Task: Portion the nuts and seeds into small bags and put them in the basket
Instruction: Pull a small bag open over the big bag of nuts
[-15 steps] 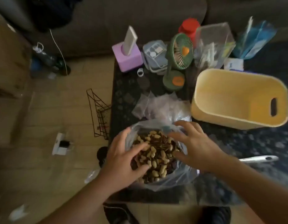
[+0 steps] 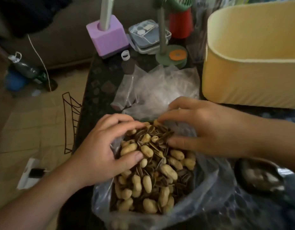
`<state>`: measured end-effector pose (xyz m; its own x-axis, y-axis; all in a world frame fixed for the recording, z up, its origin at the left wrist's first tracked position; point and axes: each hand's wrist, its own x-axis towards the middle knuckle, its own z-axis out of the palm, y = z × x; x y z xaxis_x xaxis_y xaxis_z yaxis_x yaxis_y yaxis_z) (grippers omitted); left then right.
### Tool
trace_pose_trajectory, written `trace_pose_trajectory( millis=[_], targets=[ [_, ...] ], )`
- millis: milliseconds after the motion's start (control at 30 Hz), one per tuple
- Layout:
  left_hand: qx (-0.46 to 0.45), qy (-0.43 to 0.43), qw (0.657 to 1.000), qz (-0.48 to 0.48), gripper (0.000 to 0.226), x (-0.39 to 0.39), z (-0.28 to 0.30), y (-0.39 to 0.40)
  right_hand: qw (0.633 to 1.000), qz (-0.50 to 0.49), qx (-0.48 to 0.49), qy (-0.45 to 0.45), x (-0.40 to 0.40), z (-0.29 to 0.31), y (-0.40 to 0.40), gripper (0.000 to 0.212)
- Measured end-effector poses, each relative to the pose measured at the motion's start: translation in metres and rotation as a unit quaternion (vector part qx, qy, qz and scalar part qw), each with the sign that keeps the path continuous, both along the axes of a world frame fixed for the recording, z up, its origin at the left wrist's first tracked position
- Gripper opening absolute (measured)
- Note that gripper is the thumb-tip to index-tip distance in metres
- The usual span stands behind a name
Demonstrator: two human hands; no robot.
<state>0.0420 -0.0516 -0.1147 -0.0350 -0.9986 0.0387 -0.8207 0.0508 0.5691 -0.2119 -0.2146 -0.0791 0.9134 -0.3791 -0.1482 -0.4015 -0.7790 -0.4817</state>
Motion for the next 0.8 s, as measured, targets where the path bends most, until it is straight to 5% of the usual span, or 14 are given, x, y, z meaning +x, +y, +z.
trace_pose_trajectory(
  millis=[233,667,800],
  targets=[
    [-0.029,0.073,0.997,0.016,0.057,-0.002,0.019,-0.002,0.972,-0.197,0.101,-0.075,0.004,0.025,0.013,0.026],
    [0.019,-0.031,0.997,0.071,0.023,-0.018,0.108,0.058,0.933,-0.328,0.015,-0.144,-0.003,0.083,0.054,0.052],
    [0.007,-0.067,0.994,0.08,0.018,-0.039,0.133,0.056,0.867,-0.411,0.076,-0.271,-0.028,0.1,0.087,0.039]
  ],
)
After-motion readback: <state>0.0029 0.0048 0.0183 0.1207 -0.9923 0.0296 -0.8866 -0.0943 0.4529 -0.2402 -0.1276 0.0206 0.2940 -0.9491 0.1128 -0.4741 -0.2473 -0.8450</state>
